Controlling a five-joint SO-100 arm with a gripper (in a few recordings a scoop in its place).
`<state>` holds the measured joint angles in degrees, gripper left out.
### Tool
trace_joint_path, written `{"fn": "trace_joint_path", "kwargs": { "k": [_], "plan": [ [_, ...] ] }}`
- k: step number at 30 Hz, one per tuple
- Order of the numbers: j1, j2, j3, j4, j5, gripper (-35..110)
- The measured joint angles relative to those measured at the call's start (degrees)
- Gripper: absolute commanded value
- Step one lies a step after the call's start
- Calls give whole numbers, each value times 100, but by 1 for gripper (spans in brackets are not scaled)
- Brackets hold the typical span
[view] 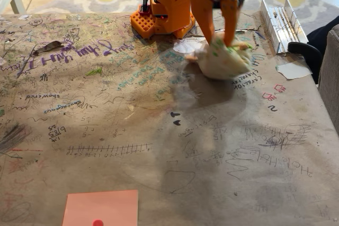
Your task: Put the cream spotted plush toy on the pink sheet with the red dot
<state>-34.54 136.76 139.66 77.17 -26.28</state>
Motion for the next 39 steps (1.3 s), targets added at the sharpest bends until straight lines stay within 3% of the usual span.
{"fn": "trace_joint_path", "kwargs": {
  "k": [8,14,18,24,26,34,39],
  "plan": [
    [554,141,-3041,1846,185,0],
    [1222,519,-5326,1802,-105,0],
    [1890,1494,-5985,536,18,0],
    [2698,2725,-4983,-3243,624,0],
    [2707,2733,-4966,-4087,686,0],
    [3050,2496,-5010,-5897,861,0],
    [3551,1494,-6047,-6539,1617,0]
  ]
}}
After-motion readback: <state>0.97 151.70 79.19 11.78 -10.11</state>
